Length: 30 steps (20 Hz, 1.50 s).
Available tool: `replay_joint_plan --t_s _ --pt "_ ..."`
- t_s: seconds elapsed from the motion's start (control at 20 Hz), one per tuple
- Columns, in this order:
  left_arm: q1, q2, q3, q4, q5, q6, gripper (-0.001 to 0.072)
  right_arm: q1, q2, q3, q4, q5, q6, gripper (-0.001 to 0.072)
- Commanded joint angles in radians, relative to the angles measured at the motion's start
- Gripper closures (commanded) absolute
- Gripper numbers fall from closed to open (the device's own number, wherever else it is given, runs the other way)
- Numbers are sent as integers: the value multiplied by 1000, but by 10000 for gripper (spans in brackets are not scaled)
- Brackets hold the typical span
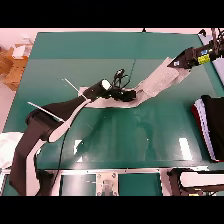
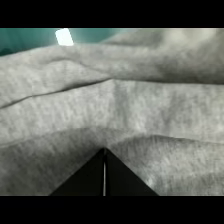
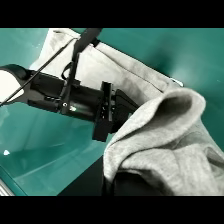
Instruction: Fold the shirts.
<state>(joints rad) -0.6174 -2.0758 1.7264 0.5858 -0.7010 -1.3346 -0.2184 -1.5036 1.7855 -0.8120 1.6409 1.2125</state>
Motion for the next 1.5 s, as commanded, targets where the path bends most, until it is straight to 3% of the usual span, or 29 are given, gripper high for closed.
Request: replay_joint_plan --t_s 0.0,0.15,0.35,0.55,0.75,0.8,0.85,0.9,1.0,1.1,1.3,1.45 --pt "37 -10 83 -17 -130 2 683 16 11 17 -3 -6 11 699" --pt "149 -10 259 40 -382 -1 685 35 11 17 13 -10 44 699" --pt "319 53 389 466 -715 -105 685 154 10 17 69 -101 81 699" --pt "475 167 282 869 -853 -97 684 382 -35 3 69 -312 93 698" --pt "603 168 283 882 -925 -67 684 680 -226 3 71 -635 93 697" --pt "627 168 282 872 -925 -48 684 760 -300 3 84 -789 93 619" --pt "646 169 283 869 -926 -33 684 825 -367 3 127 -932 93 421" --pt "661 168 282 869 -931 -12 684 869 -420 7 177 -1016 93 277" --pt "695 168 283 869 -942 16 684 863 -432 8 172 -958 93 301" --pt "726 168 283 857 -938 20 683 755 -378 8 137 -767 110 389" --pt "774 168 283 752 -930 27 684 476 -267 4 -37 -471 272 383" --pt "773 168 282 748 -932 27 684 314 -213 -103 -143 -373 330 219"
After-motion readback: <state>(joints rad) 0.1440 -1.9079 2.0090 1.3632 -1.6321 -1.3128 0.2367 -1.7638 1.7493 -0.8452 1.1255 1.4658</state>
